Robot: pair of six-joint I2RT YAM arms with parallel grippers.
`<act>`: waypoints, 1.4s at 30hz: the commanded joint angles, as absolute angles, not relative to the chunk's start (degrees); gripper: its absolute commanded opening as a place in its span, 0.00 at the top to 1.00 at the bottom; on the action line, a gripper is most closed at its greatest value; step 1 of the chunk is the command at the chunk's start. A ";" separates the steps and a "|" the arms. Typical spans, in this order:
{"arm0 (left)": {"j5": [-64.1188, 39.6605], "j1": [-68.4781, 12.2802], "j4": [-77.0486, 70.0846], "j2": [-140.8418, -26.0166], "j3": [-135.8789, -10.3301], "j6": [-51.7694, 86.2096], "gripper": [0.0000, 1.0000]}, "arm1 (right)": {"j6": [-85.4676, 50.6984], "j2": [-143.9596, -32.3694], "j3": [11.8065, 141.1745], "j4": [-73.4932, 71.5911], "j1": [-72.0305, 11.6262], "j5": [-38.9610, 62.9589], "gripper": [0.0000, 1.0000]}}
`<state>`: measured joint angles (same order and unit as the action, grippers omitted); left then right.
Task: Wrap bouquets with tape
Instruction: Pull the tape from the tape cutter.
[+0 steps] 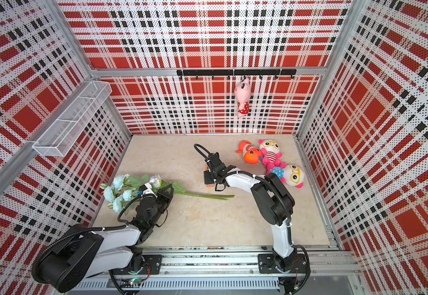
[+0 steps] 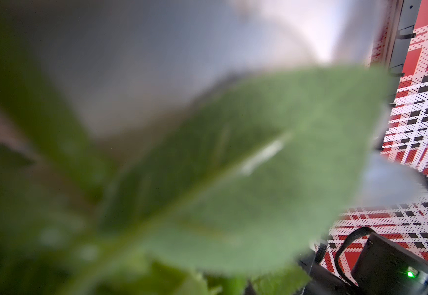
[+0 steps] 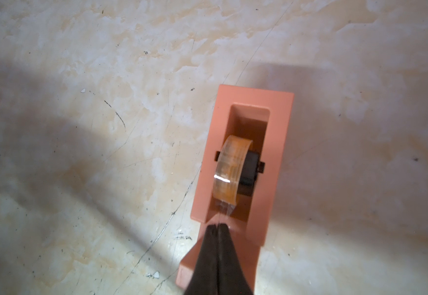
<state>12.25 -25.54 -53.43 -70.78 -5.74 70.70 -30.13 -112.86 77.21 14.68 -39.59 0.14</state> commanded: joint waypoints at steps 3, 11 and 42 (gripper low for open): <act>16.07 -27.62 -53.66 -71.69 -6.76 71.03 1.00 | -30.15 -111.16 77.34 14.42 -39.89 -0.31 1.00; 19.66 -31.33 -54.92 -73.35 -8.34 73.19 1.00 | -29.43 -109.92 77.35 14.85 -39.87 -0.51 1.00; 30.99 -38.23 -56.29 -77.87 -11.75 78.96 1.00 | -26.94 -102.00 75.15 17.53 -40.62 0.79 1.00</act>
<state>27.73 -37.41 -55.99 -77.30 -10.39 79.55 -27.68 -105.27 76.16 16.80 -39.70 -0.01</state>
